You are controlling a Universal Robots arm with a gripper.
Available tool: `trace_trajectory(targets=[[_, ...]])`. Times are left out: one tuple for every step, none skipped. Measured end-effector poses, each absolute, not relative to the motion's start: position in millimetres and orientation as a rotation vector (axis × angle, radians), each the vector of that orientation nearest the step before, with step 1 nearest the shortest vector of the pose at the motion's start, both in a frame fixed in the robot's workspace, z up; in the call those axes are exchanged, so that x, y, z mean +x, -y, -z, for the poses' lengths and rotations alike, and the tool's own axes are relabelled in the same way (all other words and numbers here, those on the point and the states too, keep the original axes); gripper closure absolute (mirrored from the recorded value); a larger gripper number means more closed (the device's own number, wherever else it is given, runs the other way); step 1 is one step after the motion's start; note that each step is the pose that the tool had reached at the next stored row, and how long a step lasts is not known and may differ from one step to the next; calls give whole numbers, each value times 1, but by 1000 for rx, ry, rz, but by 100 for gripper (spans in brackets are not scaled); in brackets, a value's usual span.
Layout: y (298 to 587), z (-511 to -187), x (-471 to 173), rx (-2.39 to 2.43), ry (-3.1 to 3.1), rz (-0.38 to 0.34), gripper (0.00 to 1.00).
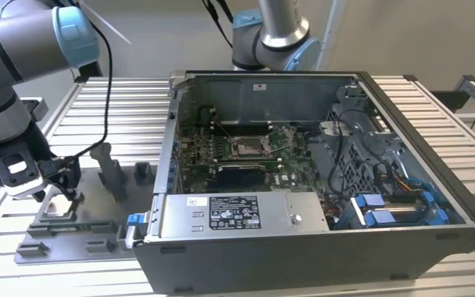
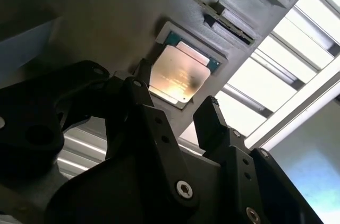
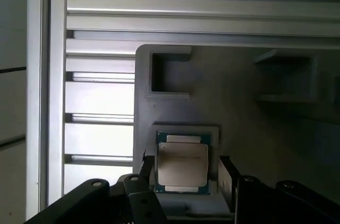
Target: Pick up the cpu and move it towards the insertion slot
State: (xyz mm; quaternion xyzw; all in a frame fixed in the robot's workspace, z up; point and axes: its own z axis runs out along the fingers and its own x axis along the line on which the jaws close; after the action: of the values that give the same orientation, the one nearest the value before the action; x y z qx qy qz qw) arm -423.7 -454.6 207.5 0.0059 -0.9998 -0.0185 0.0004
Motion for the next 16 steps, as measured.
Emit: trace_trajectory(targets=[[455, -206, -424, 18, 3140, 58, 0], [455, -205, -424, 18, 3140, 58, 0], [455, -204, -424, 18, 3140, 58, 0], [455, -203, -424, 18, 3140, 58, 0], [455, -202, -424, 18, 3140, 58, 0], [455, -201, -424, 18, 3140, 58, 0], [455, -200, -424, 18, 3140, 58, 0], [455, -199, -424, 18, 3140, 58, 0], [455, -197, -425, 18, 3140, 58, 0], [455, -196, -425, 18, 3140, 58, 0], [455, -195, -425, 19, 3140, 58, 0], [455, -194, -425, 19, 3140, 58, 0], [455, -194, -425, 19, 3140, 58, 0], [455, -193, -425, 20, 3140, 58, 0], [455, -192, -425, 20, 3140, 58, 0], [455, -191, -425, 21, 3140, 58, 0]])
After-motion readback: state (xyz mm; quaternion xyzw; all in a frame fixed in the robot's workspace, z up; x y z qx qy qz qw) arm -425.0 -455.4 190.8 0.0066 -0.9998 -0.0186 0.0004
